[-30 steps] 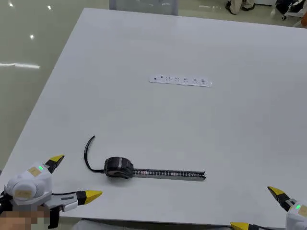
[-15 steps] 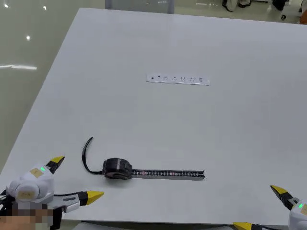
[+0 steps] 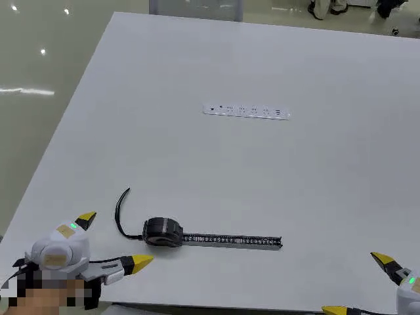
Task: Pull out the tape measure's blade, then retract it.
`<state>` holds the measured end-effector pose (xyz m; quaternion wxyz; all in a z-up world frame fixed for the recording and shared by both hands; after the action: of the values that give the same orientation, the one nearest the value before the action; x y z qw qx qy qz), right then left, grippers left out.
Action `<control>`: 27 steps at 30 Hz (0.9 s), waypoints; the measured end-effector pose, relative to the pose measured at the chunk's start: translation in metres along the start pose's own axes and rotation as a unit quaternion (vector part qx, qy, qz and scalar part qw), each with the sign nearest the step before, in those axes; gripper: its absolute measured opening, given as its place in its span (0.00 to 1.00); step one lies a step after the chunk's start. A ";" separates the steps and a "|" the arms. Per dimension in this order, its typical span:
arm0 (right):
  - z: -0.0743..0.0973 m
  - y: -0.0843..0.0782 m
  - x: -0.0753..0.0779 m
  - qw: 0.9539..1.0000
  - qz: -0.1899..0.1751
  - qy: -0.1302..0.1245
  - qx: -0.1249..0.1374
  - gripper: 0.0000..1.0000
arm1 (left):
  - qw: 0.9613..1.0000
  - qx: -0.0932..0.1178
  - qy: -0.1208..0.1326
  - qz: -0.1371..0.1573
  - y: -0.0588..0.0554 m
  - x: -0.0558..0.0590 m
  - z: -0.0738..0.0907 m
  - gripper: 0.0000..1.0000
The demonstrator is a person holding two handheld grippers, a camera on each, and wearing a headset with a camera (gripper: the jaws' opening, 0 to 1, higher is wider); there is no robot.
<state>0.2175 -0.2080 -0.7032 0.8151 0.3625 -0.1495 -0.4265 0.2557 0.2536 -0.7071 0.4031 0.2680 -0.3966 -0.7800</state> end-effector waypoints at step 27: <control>-0.042 0.037 -0.009 0.986 0.137 0.069 -0.066 0.97 | 0.994 -0.075 0.061 0.046 0.007 0.047 -0.063 1.00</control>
<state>0.2571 -0.1676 -0.7048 0.8963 0.3127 -0.1122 -0.2937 0.2795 0.1861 -0.7402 0.4810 0.2659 -0.3236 -0.7702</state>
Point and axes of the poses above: the centre of the closed fingertips' face, and the gripper's own axes: z roughly backward along the fingers, x roughly to its right, y roughly out of its top, the point moved 3 cm from there along z, roughly backward along the fingers, and after that the axes turned 13 degrees about -z, right-handed, at the moved point
